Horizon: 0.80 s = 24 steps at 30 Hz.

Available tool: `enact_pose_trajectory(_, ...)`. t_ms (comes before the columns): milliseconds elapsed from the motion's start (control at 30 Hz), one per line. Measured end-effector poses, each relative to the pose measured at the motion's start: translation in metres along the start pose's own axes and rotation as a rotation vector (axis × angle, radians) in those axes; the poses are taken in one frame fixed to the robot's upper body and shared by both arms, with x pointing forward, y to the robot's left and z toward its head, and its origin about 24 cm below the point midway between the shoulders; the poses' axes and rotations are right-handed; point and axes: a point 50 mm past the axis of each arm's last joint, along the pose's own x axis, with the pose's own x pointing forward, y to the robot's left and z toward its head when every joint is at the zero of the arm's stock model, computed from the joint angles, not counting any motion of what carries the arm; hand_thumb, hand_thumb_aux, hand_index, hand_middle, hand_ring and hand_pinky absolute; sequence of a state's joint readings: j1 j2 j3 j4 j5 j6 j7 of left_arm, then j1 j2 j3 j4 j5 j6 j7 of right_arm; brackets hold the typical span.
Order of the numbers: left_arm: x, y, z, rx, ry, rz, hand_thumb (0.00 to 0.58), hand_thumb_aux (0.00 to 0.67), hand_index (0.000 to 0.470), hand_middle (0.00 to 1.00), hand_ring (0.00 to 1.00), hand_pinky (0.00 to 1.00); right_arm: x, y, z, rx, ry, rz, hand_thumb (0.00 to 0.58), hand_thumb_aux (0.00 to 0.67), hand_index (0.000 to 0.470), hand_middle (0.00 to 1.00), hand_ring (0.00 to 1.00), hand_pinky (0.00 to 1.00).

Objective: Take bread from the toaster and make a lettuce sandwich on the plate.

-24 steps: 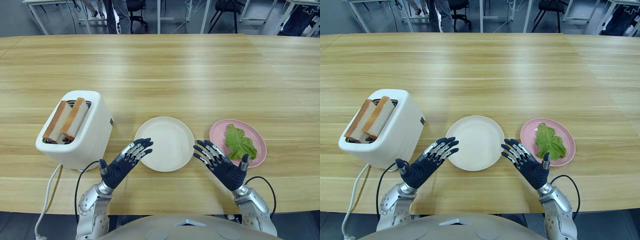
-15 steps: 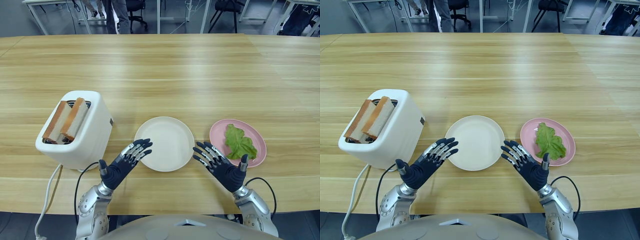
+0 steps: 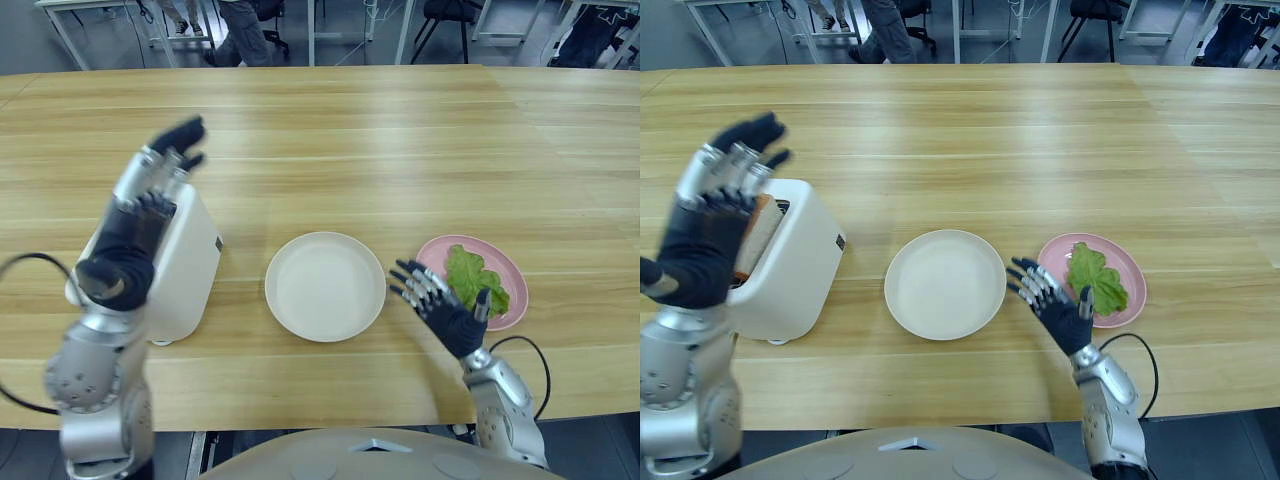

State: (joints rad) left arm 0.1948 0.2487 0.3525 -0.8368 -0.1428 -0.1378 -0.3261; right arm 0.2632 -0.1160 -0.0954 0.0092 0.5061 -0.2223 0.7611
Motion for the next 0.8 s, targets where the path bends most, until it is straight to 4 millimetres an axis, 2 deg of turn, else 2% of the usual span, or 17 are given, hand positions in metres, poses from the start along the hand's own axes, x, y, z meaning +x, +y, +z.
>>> enact_pose_trajectory(67,0.003,0.02,0.001,0.255,0.046,0.057,0.0,0.0,0.0,0.0,0.0,0.0,0.014,0.003,0.019,-0.073,-0.068,-0.026,0.0,0.0,0.0,0.0,0.0,0.0)
enact_pose_trajectory(167,0.002,0.045,-0.002,0.589,0.143,0.139,0.0,0.0,0.0,0.0,0.0,0.0,0.022,0.012,0.033,-0.162,-0.108,-0.043,0.0,0.0,0.0,0.0,0.0,0.0)
enact_pose_trajectory(233,-0.003,0.061,-0.013,0.83,0.251,0.162,0.0,0.0,0.0,0.0,0.0,0.0,0.023,0.017,0.032,-0.199,-0.094,-0.055,0.0,0.0,0.0,0.0,0.0,0.0)
enact_pose_trajectory(333,-0.018,0.083,-0.042,1.136,0.48,0.122,0.0,0.0,0.0,0.0,0.0,0.0,0.02,0.02,0.03,-0.299,-0.067,-0.093,0.0,0.0,0.0,0.0,0.0,0.0)
enact_pose_trajectory(533,-0.058,0.096,-0.082,1.313,0.838,0.013,0.0,0.0,0.0,0.0,0.0,0.0,0.017,0.018,0.035,-0.533,-0.049,-0.148,0.0,0.0,0.0,0.0,0.0,0.0)
enact_pose_trajectory(667,-0.078,0.093,-0.095,1.328,0.988,-0.084,0.0,0.0,0.0,0.0,0.0,0.0,0.014,0.013,0.037,-0.67,-0.02,-0.18,0.0,0.0,0.0,0.0,0.0,0.0)
enact_pose_trajectory(800,-0.081,0.094,-0.096,1.367,1.03,-0.099,0.0,0.0,0.0,0.0,0.0,0.0,0.013,0.012,0.038,-0.697,-0.027,-0.205,0.0,0.0,0.0,0.0,0.0,0.0)
